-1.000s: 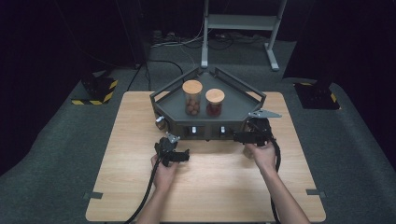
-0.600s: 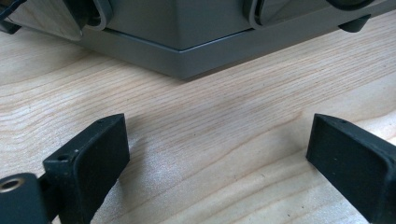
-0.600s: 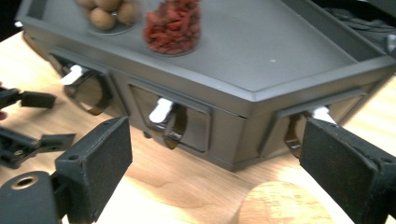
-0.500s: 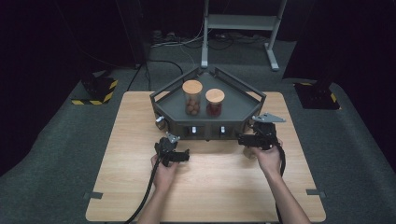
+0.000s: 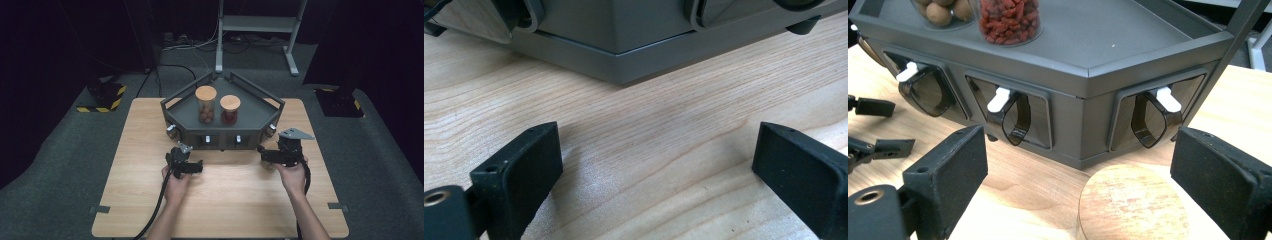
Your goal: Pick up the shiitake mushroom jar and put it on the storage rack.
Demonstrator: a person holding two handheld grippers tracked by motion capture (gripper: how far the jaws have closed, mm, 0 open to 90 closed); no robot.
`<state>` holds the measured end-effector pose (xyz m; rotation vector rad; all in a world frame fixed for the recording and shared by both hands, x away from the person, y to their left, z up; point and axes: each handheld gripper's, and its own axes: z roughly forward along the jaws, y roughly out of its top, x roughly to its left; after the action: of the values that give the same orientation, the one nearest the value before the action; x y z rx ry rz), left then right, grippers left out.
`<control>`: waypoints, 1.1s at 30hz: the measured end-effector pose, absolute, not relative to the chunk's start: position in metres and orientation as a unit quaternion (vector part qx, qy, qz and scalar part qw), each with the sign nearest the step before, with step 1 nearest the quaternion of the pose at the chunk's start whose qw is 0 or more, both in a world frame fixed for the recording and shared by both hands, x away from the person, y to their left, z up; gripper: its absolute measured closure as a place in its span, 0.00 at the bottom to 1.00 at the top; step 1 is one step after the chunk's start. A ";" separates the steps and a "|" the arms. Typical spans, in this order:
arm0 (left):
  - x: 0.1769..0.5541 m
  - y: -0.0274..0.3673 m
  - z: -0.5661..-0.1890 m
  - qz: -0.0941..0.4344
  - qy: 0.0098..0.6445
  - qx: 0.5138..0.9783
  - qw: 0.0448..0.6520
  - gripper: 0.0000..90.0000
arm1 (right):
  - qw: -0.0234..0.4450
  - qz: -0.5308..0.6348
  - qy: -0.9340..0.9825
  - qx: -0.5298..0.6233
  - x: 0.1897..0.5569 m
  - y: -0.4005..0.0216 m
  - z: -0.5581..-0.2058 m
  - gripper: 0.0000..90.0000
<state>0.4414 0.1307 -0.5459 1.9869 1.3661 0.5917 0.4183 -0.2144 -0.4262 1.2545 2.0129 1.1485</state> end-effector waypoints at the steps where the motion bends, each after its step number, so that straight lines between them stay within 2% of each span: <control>1: 0.441 0.131 -0.546 0.225 0.521 0.757 0.323 0.06 | 0.252 0.420 0.740 0.460 0.418 -0.214 -0.428 0.09; 33: 0.441 0.131 -0.546 0.226 0.520 0.758 0.324 0.06 | 0.255 0.423 0.727 0.477 0.402 -0.241 -0.456 0.07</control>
<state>0.4408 0.1306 -0.5460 1.9874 1.3640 0.5931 0.4017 -0.2409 -0.4558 1.2949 1.9743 1.1493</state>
